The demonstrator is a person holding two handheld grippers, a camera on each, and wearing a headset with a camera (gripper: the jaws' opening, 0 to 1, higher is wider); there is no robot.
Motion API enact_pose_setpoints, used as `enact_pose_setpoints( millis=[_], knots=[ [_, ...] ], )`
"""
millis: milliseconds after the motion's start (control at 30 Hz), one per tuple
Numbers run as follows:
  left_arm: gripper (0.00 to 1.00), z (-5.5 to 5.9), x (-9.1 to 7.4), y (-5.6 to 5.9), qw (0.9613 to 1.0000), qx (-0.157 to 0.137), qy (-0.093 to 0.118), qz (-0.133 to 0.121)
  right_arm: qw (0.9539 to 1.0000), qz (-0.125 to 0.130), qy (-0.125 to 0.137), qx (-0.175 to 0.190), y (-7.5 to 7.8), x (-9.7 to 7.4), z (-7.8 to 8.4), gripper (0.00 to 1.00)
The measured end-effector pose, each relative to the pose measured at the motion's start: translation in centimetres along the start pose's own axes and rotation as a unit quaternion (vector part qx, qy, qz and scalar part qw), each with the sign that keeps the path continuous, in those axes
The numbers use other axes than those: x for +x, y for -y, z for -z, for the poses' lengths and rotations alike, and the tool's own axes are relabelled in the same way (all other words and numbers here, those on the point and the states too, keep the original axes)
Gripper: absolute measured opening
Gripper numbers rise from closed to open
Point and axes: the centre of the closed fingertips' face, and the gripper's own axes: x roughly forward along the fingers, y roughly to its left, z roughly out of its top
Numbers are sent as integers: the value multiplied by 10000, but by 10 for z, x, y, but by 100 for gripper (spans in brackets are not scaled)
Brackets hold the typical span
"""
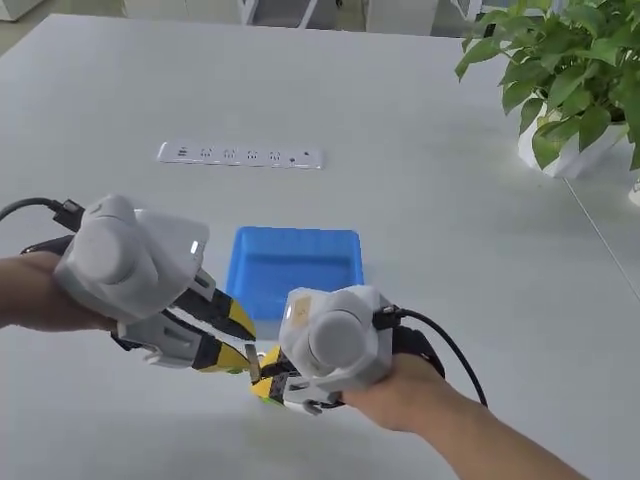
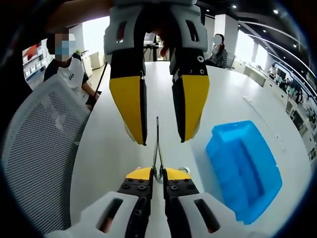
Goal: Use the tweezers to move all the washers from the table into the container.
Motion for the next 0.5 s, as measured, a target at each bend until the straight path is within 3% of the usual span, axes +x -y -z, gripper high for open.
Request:
enact_pose_setpoints(
  millis=[200,333,500],
  knots=[
    [28,-3,-8,-3,9991,-298,234,-186,10000,-61,-38,-49,-1,-6,-3,8],
    [41,-4,-13,-6,9972,-534,415,-308,9999,-100,-62,-52,-1,-13,-7,8],
    [53,-9,-22,-14,9920,-815,756,-605,9999,-116,-62,-58,2,-22,-14,8]
  ],
)
